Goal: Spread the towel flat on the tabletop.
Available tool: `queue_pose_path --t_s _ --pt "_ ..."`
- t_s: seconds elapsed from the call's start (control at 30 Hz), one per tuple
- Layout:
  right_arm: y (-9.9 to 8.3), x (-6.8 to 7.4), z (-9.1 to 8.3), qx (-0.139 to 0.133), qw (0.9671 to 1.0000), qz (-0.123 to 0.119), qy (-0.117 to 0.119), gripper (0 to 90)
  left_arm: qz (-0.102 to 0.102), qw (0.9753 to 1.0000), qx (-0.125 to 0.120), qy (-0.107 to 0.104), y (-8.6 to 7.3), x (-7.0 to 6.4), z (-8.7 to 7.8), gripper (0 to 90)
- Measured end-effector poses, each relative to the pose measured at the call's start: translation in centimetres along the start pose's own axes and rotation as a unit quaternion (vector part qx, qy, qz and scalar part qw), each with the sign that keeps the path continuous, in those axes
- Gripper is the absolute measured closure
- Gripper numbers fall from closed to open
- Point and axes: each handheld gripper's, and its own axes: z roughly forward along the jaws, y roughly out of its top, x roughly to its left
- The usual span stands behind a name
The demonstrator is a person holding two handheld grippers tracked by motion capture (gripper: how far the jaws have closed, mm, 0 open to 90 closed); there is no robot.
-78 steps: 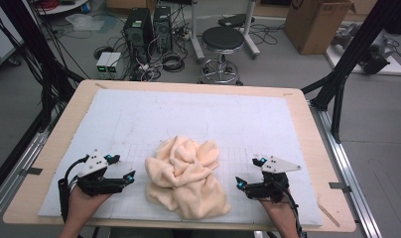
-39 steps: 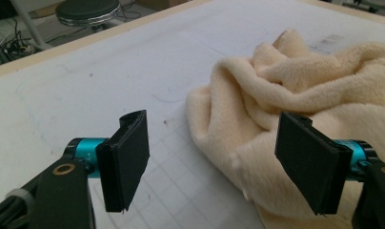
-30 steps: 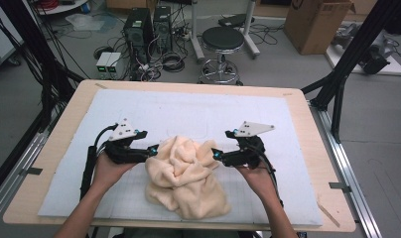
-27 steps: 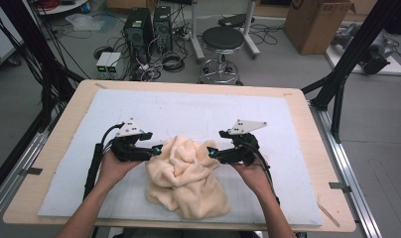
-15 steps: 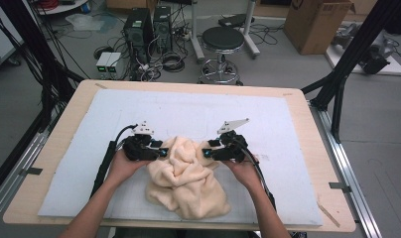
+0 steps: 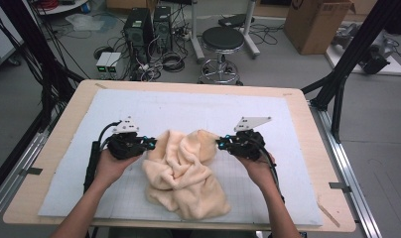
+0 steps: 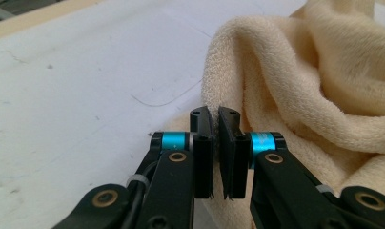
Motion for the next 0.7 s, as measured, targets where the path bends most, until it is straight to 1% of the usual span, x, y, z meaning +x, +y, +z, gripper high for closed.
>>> queue_pose_path --t_s 0.03,0.1,0.13,0.17,0.2,0.23,0.3,0.33,0.37,0.4,0.43,0.47,0.5,0.53,0.57,0.6,0.63,0.67,0.7 --pt "0.1 0.0 -0.6 -0.002 1.0000 -0.002 -0.004 84.2 0.004 1.0000 -0.004 0.007 0.0 -0.2 -0.6 84.5" --pt "0.0 0.2 -1.4 0.003 0.9999 -0.009 -0.011 84.3 0.006 0.9999 -0.011 0.012 -0.2 -0.6 -1.8 84.5" --pt "-0.1 0.3 -1.7 0.008 0.9998 -0.016 -0.014 84.3 0.009 0.9998 -0.008 0.018 -0.4 -0.8 -2.2 84.5" --pt "-0.4 0.5 -2.0 0.013 0.9996 -0.017 -0.018 84.3 0.013 0.9996 -0.006 0.024 -0.8 -1.1 -2.6 84.5" --pt "-0.7 0.7 -2.2 0.017 0.9995 -0.020 -0.018 84.3 0.009 0.9997 -0.006 0.022 -1.2 -1.2 -2.9 84.5" --pt "-1.1 1.0 -2.4 0.022 0.9993 -0.023 -0.022 84.3 0.000 0.9998 -0.006 0.019 -1.8 -1.4 -3.2 84.5" --pt "-2.2 1.2 -2.4 0.041 0.9984 -0.025 -0.028 84.7 -0.009 0.9999 -0.004 0.010 -2.9 -1.9 -3.5 84.6" --pt "-2.9 1.2 -2.2 0.051 0.9980 -0.023 -0.029 84.9 -0.011 0.9999 -0.001 -0.003 -3.6 -2.2 -3.6 84.7" --pt "-3.7 1.0 -2.0 0.061 0.9976 -0.014 -0.027 85.0 -0.011 0.9999 0.001 -0.010 -4.2 -2.6 -3.6 84.7" --pt "-4.6 0.8 -1.6 0.074 0.9969 -0.008 -0.026 86.5 -0.010 0.9999 0.004 -0.012 -4.7 -3.0 -3.7 84.7" --pt "-5.4 0.6 -1.3 0.089 0.9956 -0.004 -0.030 88.8 -0.011 0.9998 0.007 -0.015 -5.3 -3.3 -3.8 84.8" --pt "-6.3 0.3 -1.0 0.106 0.9937 0.004 -0.037 88.7 -0.011 0.9997 0.009 -0.019 -5.6 -3.5 -3.8 84.8" --pt "-6.8 0.0 -0.7 0.113 0.9928 0.012 -0.036 86.3 -0.017 0.9995 0.004 -0.027 -6.0 -3.8 -4.0 84.7" --pt "-7.6 -0.5 -0.6 0.116 0.9924 0.030 -0.030 81.5 -0.020 0.9991 0.000 -0.038 -6.3 -4.0 -4.1 84.6" --pt "-8.0 -0.7 -0.6 0.114 0.9922 0.041 -0.027 77.2 -0.016 0.9990 -0.002 -0.043 -6.3 -4.2 -4.1 84.1" --pt "-7.9 -0.8 -0.8 0.102 0.9935 0.044 -0.025 75.8 -0.009 0.9991 -0.002 -0.041 -6.2 -4.2 -4.2 83.6" --pt "-7.5 -0.6 -1.1 0.080 0.9956 0.044 -0.023 73.1 -0.008 0.9991 -0.002 -0.041 -6.1 -4.1 -4.1 83.4" --pt "-6.9 -0.3 -1.4 0.054 0.9975 0.043 -0.018 68.1 -0.012 0.9991 -0.006 -0.040 -5.9 -4.0 -3.9 83.4" --pt "-6.1 -0.1 -1.7 0.032 0.9984 0.045 -0.010 63.6 -0.009 0.9992 -0.003 -0.039 -5.7 -3.7 -3.8 83.5"
